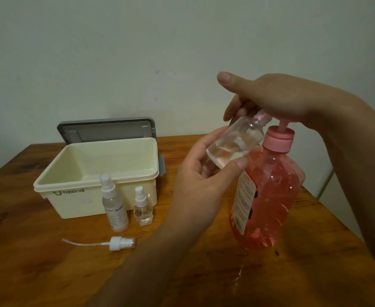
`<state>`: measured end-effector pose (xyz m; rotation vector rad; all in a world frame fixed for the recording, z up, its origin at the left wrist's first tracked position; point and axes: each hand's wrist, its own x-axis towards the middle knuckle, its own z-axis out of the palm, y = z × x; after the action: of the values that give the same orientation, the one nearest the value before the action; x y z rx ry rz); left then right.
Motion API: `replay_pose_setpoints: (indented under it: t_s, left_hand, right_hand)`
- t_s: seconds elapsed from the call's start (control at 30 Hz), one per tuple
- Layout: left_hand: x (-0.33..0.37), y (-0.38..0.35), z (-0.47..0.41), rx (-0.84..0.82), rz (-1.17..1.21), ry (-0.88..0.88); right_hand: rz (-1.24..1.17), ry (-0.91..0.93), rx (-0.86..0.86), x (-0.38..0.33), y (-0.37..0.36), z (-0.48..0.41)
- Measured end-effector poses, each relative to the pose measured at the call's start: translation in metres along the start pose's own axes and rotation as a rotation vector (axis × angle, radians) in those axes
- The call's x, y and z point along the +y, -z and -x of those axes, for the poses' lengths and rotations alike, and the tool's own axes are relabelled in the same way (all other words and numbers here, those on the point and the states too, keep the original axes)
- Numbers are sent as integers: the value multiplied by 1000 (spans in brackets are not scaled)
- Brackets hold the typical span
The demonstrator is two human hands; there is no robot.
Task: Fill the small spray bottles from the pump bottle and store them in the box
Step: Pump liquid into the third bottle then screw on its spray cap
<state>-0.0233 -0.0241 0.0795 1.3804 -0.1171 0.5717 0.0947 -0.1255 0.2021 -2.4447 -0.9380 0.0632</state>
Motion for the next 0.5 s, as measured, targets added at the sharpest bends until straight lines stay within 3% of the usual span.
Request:
replay_pose_setpoints:
  t_s: [0.5]
  left_hand:
    - [-2,-1,-2,-17,12,-14]
  right_hand:
    - [-22,12,-14,3,1,0]
